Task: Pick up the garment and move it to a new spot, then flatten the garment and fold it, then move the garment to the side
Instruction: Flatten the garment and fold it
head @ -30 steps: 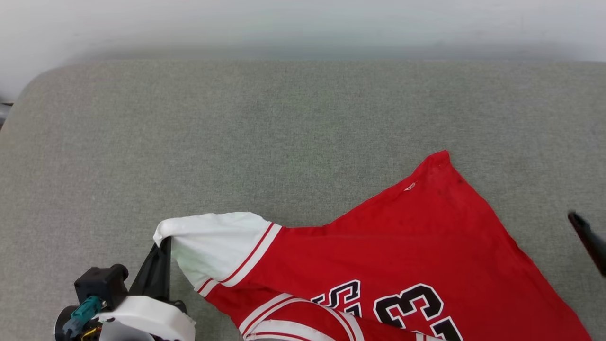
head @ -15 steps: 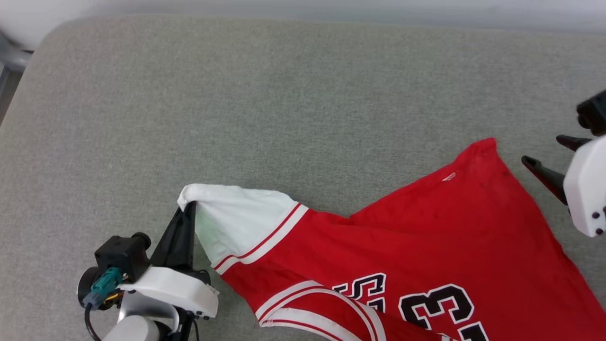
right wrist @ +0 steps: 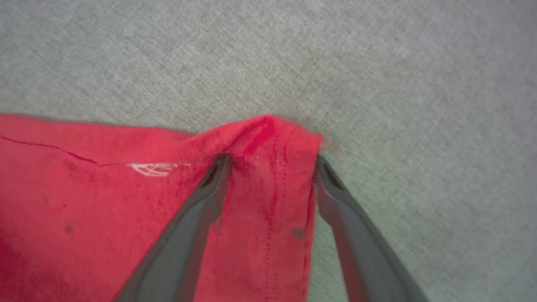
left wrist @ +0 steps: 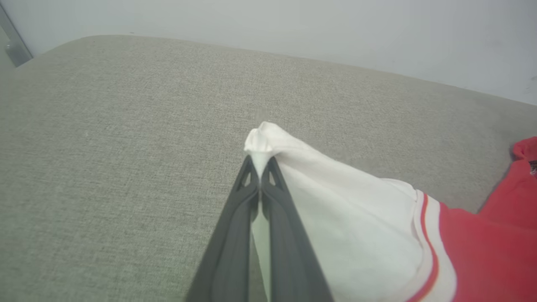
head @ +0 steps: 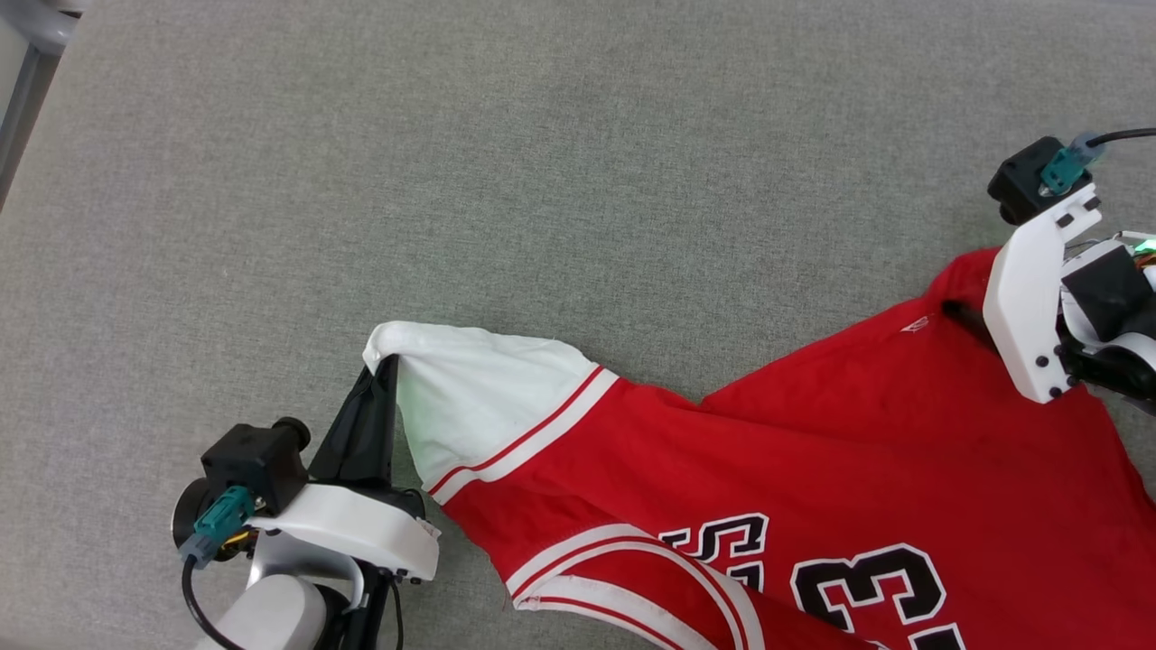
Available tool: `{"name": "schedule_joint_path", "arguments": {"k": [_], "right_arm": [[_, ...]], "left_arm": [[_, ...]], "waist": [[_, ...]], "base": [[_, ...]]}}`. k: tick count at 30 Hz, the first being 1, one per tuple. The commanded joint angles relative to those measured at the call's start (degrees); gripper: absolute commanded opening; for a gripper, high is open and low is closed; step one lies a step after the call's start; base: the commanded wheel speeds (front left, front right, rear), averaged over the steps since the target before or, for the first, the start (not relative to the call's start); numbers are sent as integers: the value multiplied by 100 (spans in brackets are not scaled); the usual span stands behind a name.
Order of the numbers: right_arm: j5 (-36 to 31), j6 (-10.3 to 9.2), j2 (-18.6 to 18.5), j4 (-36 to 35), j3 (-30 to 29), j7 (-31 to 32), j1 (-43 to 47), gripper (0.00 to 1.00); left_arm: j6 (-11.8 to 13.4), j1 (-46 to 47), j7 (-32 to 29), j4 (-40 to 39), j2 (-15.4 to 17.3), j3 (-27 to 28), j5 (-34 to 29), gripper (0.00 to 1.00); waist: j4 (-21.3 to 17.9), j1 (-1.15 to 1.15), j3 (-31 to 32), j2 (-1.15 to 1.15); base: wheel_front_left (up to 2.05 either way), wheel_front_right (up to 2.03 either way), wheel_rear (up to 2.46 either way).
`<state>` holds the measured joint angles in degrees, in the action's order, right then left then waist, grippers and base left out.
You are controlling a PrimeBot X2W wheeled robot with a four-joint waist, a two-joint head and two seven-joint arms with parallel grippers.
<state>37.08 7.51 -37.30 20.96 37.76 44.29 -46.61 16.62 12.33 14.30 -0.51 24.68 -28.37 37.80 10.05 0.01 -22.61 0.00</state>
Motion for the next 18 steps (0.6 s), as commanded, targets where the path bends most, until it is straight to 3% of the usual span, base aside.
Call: {"name": "schedule_joint_path", "arguments": {"k": [1,5,6,7,18], "right_arm": [[14,-4,67,280,233,-41,18,100],[198,6,68,613,825,-118,165,100],[240,6,64,639,919,-210,142,35],[263,6,49,662,995,-327,99,0],[588,-6,34,711,798,-2100,-222,0]], "left_arm": [[-48,107,32,31,-44,1,-38,0],[-71,101,48,116,-83,8,-23,0],[-70,90,52,132,-79,24,-18,0],[-64,69,55,144,-74,39,-15,0],[-70,-68,41,185,153,109,-94,0]], "waist": [[16,-1,-23,0],[7,-1,-3,0],[-12,-1,15,0],[-37,-1,39,0],[-337,-1,619,0]], "base": [[0,0,0],[0,0,0],[0,0,0],[0,0,0],[0,0,0]]}}
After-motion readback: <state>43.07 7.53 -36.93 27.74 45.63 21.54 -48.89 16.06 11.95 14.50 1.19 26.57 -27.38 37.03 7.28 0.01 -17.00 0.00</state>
